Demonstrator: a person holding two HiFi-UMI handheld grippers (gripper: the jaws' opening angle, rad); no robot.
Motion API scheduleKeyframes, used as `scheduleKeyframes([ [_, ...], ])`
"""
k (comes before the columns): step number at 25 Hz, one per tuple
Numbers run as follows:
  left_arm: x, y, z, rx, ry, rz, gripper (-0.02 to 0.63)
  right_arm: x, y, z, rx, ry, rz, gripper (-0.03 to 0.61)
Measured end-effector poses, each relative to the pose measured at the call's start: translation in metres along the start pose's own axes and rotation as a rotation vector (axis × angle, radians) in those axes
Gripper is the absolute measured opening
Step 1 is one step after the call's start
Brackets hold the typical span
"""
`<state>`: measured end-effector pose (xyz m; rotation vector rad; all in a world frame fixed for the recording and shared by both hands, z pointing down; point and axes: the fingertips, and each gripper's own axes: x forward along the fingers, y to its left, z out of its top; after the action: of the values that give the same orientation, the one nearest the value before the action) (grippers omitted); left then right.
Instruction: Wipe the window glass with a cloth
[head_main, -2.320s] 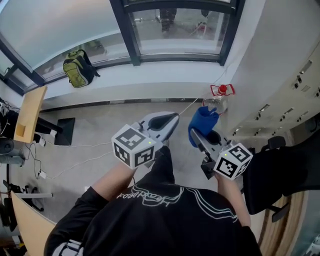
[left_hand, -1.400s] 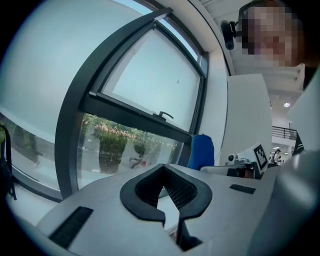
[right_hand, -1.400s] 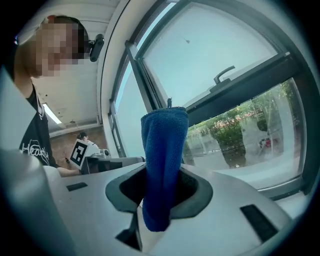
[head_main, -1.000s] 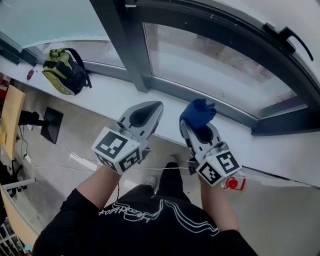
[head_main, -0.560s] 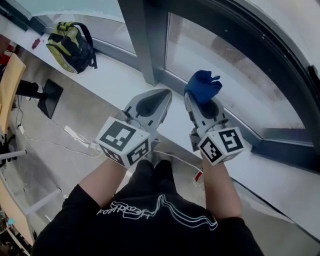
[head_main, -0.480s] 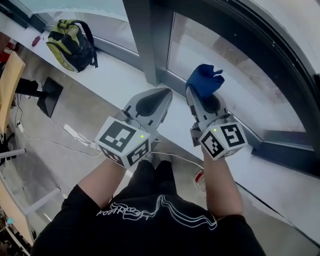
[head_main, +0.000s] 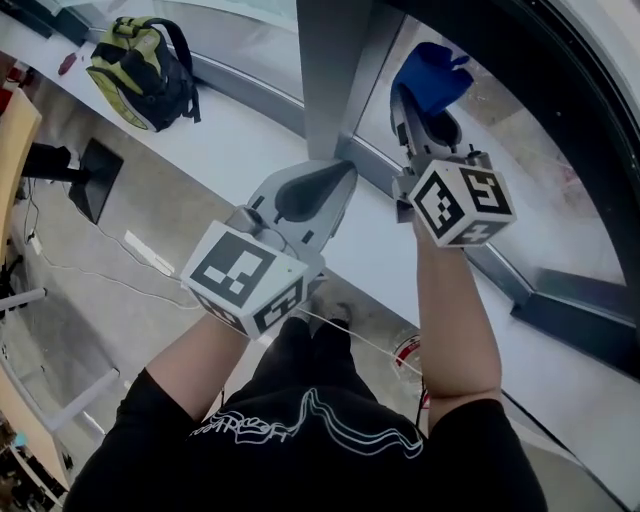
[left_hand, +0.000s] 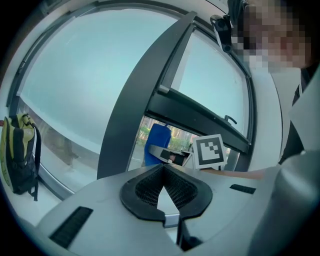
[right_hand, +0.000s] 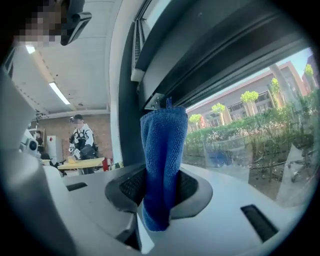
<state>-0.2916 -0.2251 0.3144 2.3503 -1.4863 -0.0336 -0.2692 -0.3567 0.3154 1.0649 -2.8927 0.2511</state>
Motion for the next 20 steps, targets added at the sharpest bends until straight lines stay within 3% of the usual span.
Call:
scheduleKeyframes([
  [8,0.009,0.022,-0.003,-0.014,0.008,-0.012,0.003,0.039,-0.022,0.01,-0.042,-0.063,-0.094,0.094],
  [20,0.028,0.033,-0.013,-0.079,0.005,-0.009,0.003,0.041,-0.032,0.022,-0.042,-0.086,-0.172,0.094],
])
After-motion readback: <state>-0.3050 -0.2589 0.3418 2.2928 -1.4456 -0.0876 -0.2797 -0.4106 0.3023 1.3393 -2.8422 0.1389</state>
